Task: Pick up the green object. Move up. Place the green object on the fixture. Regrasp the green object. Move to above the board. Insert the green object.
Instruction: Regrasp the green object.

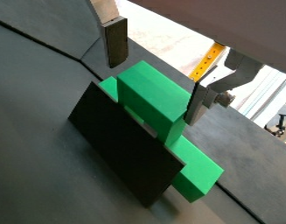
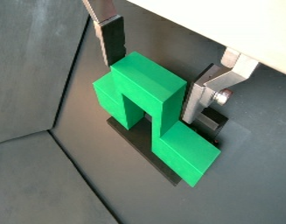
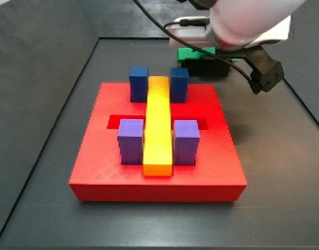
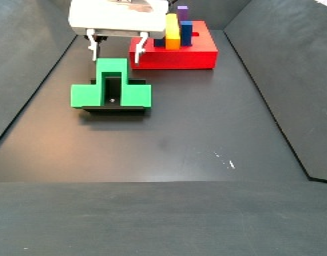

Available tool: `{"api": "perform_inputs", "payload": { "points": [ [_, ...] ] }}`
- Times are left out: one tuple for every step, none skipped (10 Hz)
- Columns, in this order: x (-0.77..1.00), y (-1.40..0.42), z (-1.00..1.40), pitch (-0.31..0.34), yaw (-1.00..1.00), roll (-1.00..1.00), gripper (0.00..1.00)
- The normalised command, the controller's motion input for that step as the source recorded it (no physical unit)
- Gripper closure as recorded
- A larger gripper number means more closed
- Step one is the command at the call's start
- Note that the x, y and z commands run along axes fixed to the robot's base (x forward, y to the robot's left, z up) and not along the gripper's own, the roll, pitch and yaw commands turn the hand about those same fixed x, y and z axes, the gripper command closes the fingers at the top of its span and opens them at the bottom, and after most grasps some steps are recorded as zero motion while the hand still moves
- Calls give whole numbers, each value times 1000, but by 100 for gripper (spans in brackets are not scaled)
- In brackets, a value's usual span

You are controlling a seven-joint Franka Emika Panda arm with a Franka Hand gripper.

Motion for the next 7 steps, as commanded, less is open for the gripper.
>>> {"api": "perform_inputs", "payload": {
  "points": [
    [171,3,-166,-43,14,97,0],
    [223,31,-126,-11,0,86,0],
    [300,134,-69,0,0,91,0],
    [234,131,-63,0,-23,69,0],
    [140,120,-9,0,-40,0,0],
    [49,46,-103,0,-14,66,0],
    [0,0,-100,0,-14,91,0]
  ]
}}
